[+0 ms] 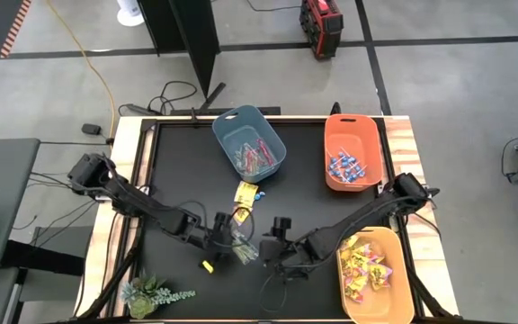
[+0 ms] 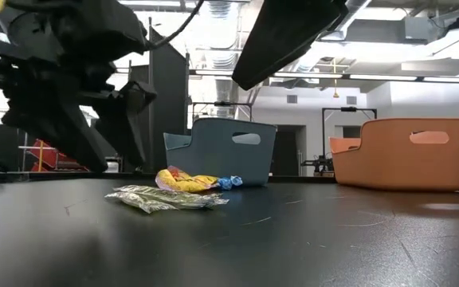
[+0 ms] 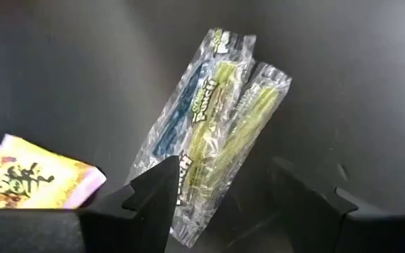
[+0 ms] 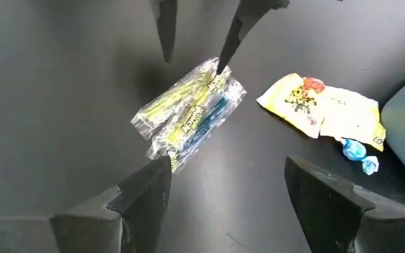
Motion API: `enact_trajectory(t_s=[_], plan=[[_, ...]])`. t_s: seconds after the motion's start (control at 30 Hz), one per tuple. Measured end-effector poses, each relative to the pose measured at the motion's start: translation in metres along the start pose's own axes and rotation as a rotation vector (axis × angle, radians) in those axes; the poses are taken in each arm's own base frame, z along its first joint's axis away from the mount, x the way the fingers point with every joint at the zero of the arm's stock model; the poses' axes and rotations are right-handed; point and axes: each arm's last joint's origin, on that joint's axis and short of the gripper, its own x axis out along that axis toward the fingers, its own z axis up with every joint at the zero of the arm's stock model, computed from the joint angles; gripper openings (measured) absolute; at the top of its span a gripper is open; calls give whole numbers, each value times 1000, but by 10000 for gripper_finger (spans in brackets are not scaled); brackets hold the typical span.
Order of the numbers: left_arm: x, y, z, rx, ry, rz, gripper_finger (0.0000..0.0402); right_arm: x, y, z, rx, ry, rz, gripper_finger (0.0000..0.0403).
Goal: Sort candy
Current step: Put the transparent candy into the blue bin
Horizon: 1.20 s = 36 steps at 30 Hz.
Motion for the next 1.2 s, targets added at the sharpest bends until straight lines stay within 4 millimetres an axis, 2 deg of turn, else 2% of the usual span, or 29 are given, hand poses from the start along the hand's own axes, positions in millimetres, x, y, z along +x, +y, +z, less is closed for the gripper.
enact_trajectory(t_s=[0.3, 0.47, 0.57, 0.83, 0.93, 1.2], plan=[[30, -1, -11, -82, 53, 22, 208, -1, 1, 0, -19, -2, 2, 292], [33, -2, -13, -131, 62, 17, 201, -1, 1, 0, -41, -2, 1, 292], [32, -4, -13, -128, 59, 13, 172, 0, 0, 0, -47, -1, -1, 292], [32, -5, -13, -132, 66, -4, 42, 1, -2, 1, -55, 0, -6, 292], [32, -5, -10, -133, 62, -7, 12, 1, -2, 1, -63, 0, -5, 292], [31, -7, 1, -131, 42, -21, 39, 1, -1, 0, -66, 0, -5, 292]])
